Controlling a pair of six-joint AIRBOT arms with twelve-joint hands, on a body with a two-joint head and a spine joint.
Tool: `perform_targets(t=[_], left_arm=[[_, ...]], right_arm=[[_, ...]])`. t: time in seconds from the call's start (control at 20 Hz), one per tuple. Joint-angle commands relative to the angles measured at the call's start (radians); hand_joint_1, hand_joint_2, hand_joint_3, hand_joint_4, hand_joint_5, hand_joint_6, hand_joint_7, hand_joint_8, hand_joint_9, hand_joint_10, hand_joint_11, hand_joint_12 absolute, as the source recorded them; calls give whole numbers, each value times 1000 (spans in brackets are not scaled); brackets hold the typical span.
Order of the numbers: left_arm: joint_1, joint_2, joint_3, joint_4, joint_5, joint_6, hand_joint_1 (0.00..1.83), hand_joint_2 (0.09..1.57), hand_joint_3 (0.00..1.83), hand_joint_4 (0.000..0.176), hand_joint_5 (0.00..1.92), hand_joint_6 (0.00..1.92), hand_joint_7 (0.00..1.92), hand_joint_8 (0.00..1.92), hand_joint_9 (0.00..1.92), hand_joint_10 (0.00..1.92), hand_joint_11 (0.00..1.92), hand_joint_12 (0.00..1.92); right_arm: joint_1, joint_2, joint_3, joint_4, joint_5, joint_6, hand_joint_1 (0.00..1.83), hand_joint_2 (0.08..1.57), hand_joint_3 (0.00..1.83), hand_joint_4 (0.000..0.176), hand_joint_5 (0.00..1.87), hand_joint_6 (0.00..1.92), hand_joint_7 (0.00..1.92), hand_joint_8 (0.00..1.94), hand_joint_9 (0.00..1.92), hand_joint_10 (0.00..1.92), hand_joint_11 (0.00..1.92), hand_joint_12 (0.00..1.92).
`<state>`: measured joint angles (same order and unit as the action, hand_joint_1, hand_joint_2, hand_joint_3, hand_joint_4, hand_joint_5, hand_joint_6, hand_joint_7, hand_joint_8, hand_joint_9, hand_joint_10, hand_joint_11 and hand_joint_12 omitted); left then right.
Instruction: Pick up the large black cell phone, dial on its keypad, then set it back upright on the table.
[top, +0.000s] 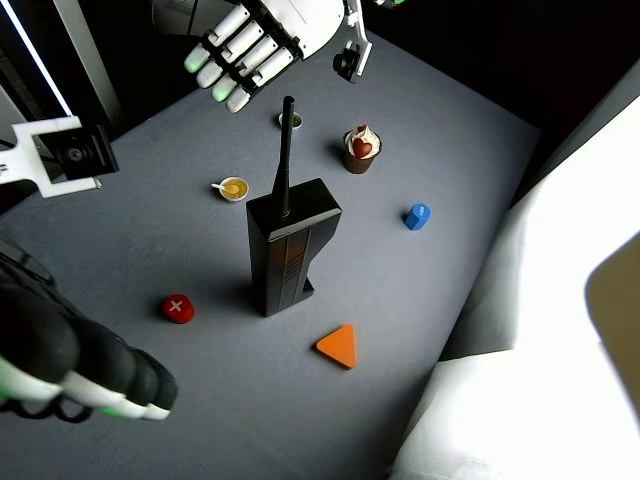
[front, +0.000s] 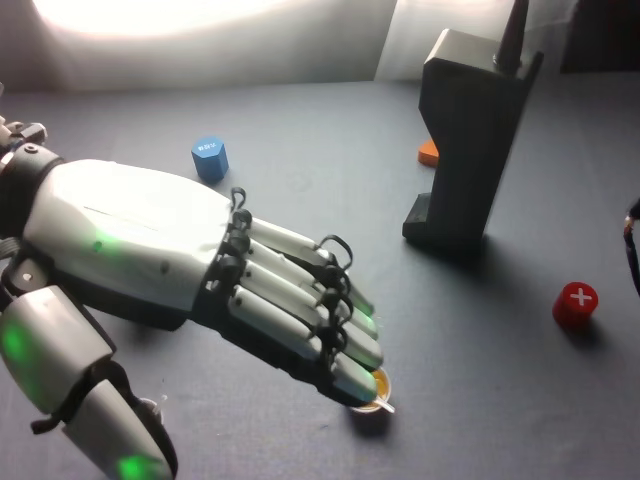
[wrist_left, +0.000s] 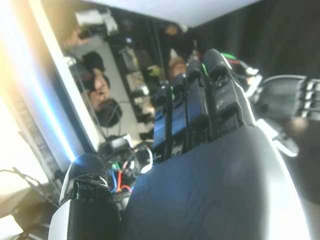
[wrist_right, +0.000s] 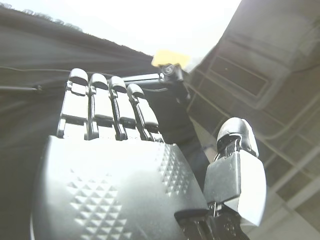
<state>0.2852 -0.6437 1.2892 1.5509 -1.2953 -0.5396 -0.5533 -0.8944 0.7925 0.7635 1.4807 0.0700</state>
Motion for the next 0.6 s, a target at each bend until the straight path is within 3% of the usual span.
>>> perform_targets(t=[0.0, 0.3, 0.4, 0.55], left_arm=[[-26, 7, -2, -101, -51, -3, 0, 1138, 0, 0, 245, 4, 205, 5, 208, 6, 0, 433], [-21, 4, 25, -100, -50, -3, 0, 1137, 0, 0, 224, 1, 185, 0, 187, 2, 0, 396], [-35, 7, 22, -99, -50, -3, 0, 1138, 0, 0, 264, 6, 227, 5, 233, 8, 0, 566], [-56, 14, -6, -99, -52, -3, 0, 1138, 1, 0, 232, 1, 194, 2, 197, 3, 0, 493]], right_arm=[[7, 6, 9, -46, 104, 1, 0, 951, 6, 0, 7, 3, 2, 1, 0, 0, 0, 0], [6, -73, 78, -46, 94, -5, 0, 965, 10, 0, 0, 0, 0, 0, 0, 0, 0, 0], [5, -99, 99, -47, 69, -4, 0, 968, 10, 0, 0, 0, 0, 0, 0, 0, 0, 0], [4, -120, 115, -75, 21, -4, 24, 971, 9, 0, 0, 0, 0, 0, 0, 0, 0, 0]])
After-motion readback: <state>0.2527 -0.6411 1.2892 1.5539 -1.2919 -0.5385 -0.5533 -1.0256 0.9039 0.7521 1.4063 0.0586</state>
